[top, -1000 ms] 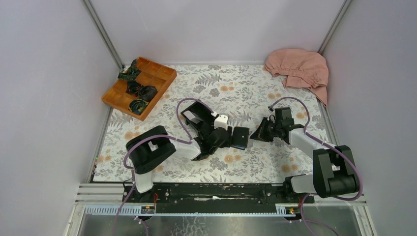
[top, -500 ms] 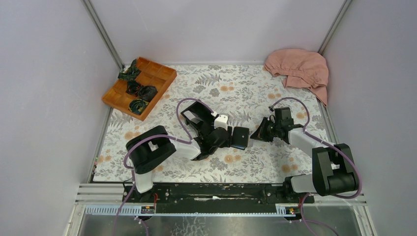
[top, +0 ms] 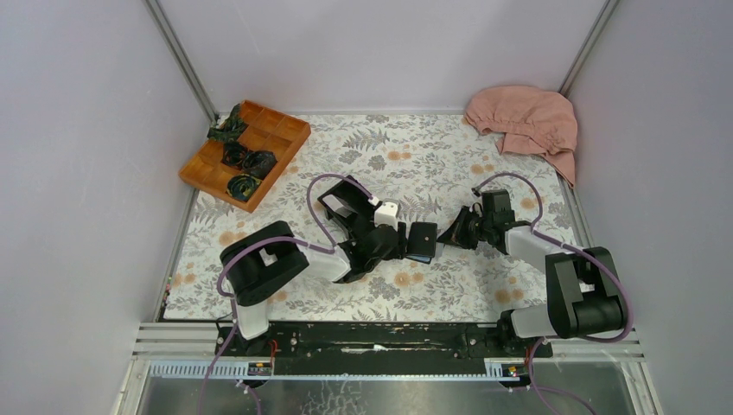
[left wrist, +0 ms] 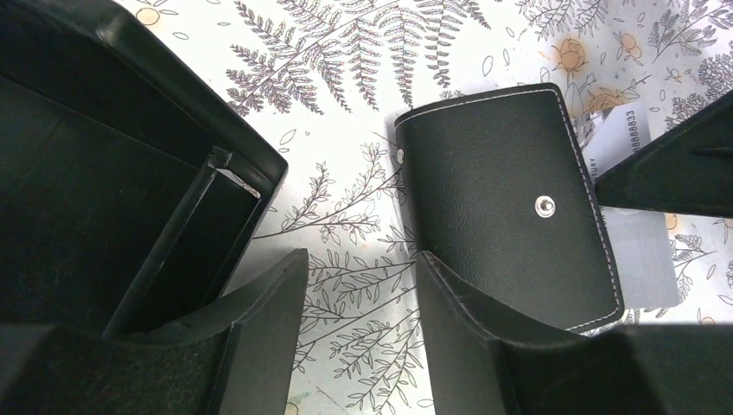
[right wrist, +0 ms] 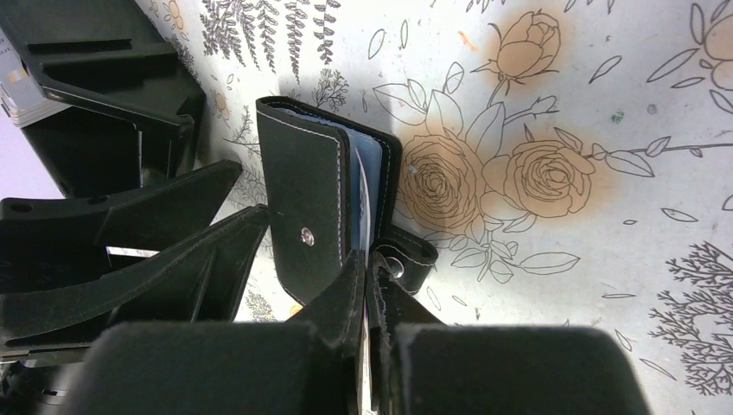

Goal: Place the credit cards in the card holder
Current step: Open the card holder at the center of the board.

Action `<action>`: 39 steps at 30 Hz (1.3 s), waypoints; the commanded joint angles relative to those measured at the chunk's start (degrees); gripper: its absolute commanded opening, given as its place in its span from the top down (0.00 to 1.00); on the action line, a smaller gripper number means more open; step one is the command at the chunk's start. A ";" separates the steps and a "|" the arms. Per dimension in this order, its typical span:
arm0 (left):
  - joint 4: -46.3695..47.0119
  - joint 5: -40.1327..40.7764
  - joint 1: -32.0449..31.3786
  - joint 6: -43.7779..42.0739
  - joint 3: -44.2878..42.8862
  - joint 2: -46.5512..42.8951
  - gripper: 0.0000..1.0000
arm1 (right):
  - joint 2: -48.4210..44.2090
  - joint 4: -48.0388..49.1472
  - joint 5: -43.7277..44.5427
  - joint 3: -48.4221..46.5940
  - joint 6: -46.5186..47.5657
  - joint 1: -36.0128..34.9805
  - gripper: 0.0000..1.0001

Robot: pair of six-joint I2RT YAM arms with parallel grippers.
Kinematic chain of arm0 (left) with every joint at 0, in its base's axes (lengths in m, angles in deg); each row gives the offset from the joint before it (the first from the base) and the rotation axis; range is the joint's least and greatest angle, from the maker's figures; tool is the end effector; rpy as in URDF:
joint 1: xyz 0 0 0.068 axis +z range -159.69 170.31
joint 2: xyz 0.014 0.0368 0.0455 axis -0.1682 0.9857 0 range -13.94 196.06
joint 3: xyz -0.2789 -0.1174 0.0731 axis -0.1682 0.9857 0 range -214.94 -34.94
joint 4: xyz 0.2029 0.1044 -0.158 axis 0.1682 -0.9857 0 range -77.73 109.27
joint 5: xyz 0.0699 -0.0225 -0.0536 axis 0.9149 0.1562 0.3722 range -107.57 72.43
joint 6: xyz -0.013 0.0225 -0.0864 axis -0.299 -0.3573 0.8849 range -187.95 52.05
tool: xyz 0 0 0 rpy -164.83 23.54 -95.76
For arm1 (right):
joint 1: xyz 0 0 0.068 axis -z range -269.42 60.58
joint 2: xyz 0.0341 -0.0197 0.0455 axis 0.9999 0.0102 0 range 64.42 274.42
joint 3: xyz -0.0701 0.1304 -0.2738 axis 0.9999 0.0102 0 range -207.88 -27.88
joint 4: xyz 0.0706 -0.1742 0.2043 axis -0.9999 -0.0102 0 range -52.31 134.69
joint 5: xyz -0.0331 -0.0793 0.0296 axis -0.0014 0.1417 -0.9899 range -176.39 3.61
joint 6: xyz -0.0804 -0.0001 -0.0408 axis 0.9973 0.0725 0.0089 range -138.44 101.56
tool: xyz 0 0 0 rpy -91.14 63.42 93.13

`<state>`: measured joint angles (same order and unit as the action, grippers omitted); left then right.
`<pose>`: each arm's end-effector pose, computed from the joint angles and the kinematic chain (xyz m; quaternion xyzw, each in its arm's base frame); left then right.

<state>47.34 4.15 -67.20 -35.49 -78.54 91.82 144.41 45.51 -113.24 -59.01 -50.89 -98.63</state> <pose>0.2406 -0.3223 0.1185 0.1019 0.8660 -0.2078 0.4432 0.2730 0.0812 0.1461 0.1015 0.9063 0.3264 0.2484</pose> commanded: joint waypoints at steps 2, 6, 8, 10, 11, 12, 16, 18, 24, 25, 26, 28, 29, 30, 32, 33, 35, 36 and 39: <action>-13.48 -8.72 -1.31 3.75 4.54 4.10 0.44 | 1.90 0.62 1.55 0.93 0.48 -0.10 1.00; -14.90 -8.32 -2.38 4.67 5.19 3.73 0.45 | 1.17 -1.06 1.74 0.72 1.22 -0.11 1.00; -15.22 -8.10 -2.84 5.24 5.73 3.31 0.45 | -0.36 -2.96 3.31 1.08 2.15 -0.11 1.00; -15.39 -7.91 -3.30 5.71 5.96 3.15 0.45 | -1.80 -4.13 4.40 1.96 2.54 -0.06 1.00; -15.53 -7.85 -3.51 5.94 5.99 3.18 0.45 | -2.33 -4.30 4.78 2.48 2.53 -0.05 1.00; -15.63 -7.73 -3.67 6.06 5.99 3.20 0.45 | -2.82 -4.25 5.05 3.09 2.42 -0.03 1.00; -16.24 -7.29 -4.44 6.38 5.79 3.35 0.45 | -4.45 -4.53 6.34 4.80 1.86 -0.10 1.00; -16.38 -7.09 -4.57 6.47 5.87 3.26 0.45 | -5.42 -4.71 7.24 5.38 1.72 -0.07 1.00; -16.45 -6.80 -4.71 6.72 6.43 2.97 0.45 | -7.10 -6.48 9.34 5.40 1.86 -0.10 1.00; -16.39 -6.70 -4.83 6.76 6.57 2.90 0.45 | -7.91 -7.05 9.83 5.16 1.95 -0.10 1.00; -16.24 -6.68 -4.82 6.81 6.73 2.80 0.45 | -8.45 -7.63 10.21 5.01 2.04 -0.05 1.00; -16.37 -6.52 -4.81 6.91 6.83 2.66 0.45 | -9.41 -9.08 11.25 4.38 2.31 -0.09 1.00; -16.38 -6.47 -4.80 6.91 6.85 2.61 0.45 | -10.01 -9.51 11.55 4.33 2.30 -0.07 1.00; -16.39 -6.44 -4.83 6.98 6.86 2.66 0.45 | -10.43 -9.90 11.71 4.20 2.28 -0.10 1.00; -16.39 -6.59 -4.83 6.91 6.69 2.71 0.45 | -10.17 -9.89 11.24 4.05 2.24 -0.08 1.00; -16.39 -6.64 -4.80 6.91 6.56 2.90 0.45 | -9.67 -9.50 10.80 4.06 2.15 -0.06 1.00; -16.34 -6.75 -4.88 6.97 6.36 3.18 0.45 | -8.38 -8.14 10.15 4.44 1.78 -0.11 1.00; -16.34 -6.79 -4.88 6.99 6.33 3.28 0.45 | -7.76 -7.34 9.80 4.79 1.46 -0.10 1.00; -16.43 -6.92 -5.01 7.17 6.28 3.43 0.45 | -5.82 -4.31 8.28 5.89 0.23 -0.10 1.00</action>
<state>48.15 3.82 -70.83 -30.09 -76.00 90.09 135.55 41.21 -106.93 -54.99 -50.97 -98.63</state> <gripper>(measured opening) 0.554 0.018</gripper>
